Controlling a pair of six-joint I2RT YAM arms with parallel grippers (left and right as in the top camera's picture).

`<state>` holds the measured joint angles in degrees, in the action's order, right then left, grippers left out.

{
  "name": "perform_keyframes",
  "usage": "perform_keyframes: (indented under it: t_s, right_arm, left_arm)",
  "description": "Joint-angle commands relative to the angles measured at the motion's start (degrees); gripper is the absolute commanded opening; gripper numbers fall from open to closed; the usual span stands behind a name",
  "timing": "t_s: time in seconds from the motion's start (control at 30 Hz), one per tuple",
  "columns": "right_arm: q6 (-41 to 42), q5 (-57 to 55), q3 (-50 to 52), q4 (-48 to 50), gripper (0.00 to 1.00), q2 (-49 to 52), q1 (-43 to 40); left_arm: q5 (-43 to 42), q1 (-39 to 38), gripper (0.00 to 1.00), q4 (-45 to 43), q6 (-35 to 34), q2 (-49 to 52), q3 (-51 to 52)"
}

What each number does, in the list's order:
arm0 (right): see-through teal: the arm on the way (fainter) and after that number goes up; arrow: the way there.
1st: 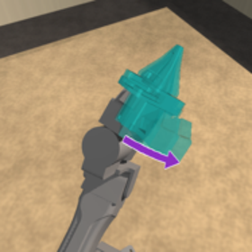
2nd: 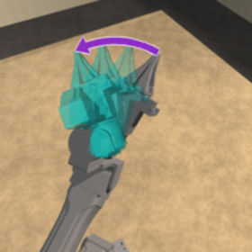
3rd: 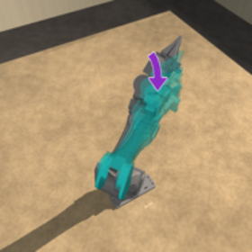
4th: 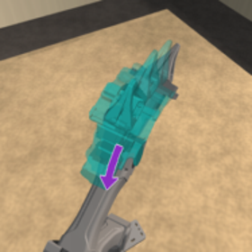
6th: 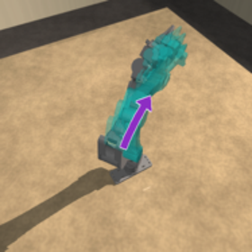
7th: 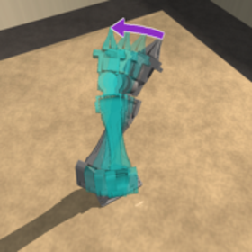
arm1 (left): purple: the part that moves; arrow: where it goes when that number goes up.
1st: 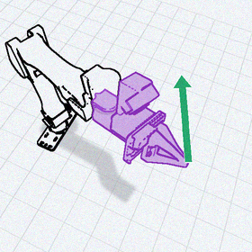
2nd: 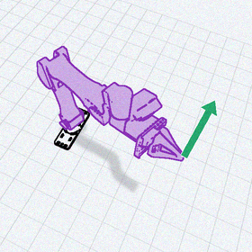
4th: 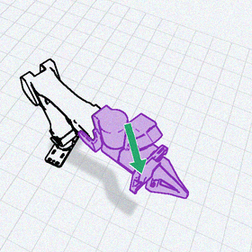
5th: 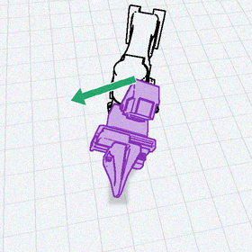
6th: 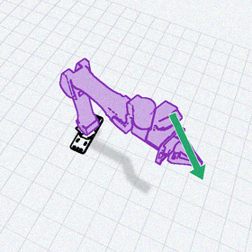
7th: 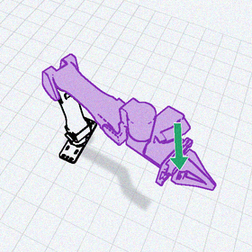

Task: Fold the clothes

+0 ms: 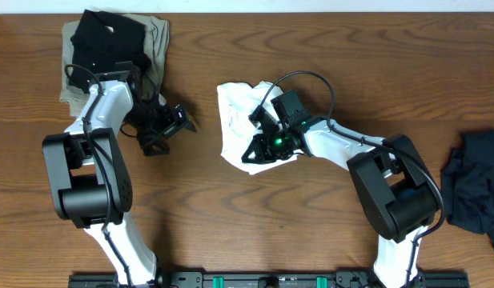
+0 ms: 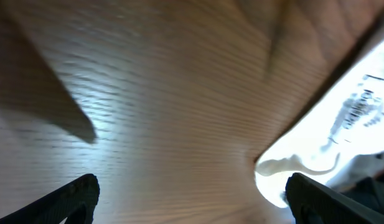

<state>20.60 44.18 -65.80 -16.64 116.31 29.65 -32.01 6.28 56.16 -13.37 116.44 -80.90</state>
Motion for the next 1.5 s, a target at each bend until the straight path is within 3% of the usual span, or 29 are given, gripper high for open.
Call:
perform_keyframes:
  t_s: [0.0, 0.13, 0.2, 0.27, 0.33, 0.53, 0.8, 1.47]
  right_arm:
    - [1.25, 1.55, 0.33, -0.22, 0.01, -2.38, -0.11]
    - [-0.63, 1.49, 0.15, -3.61, 0.02, -10.12, -1.97]
    - [-2.16, 1.16, -0.07, -6.88, 0.16, -15.21, -3.63]
    - [-3.08, -0.50, -0.52, -11.87, 0.68, -21.00, -6.14]
    - [-4.44, -1.88, -1.03, -16.20, 0.99, -25.44, -8.46]
    - [-4.42, -13.55, -1.44, -29.77, 0.99, -40.09, -15.98]
    - [-4.37, -18.29, -1.44, -36.33, 0.99, -51.17, -18.45]
    - [-4.35, -18.27, -1.42, -40.11, 0.99, -52.94, -18.43]
  left_arm:
    - [-9.25, 0.02, 0.97, -0.31, 7.06, -1.49, 0.33]
    - [-22.69, 0.02, 0.97, 0.20, 18.47, -1.49, 0.33]
    - [-25.99, 0.02, 0.98, 0.11, 20.22, -1.49, 0.33]
    - [-25.77, 0.00, 0.97, 0.09, 20.24, -1.46, 0.33]
    - [-25.44, 0.00, 0.98, 0.11, 20.22, -1.46, 0.33]
    - [-23.19, -0.15, 0.98, -1.86, 20.20, -1.46, 0.33]
    - [-20.11, -2.12, 0.97, -9.16, 14.29, -1.07, 0.33]
    - [-17.70, -6.67, 0.97, -14.03, 11.93, 5.51, 0.35]
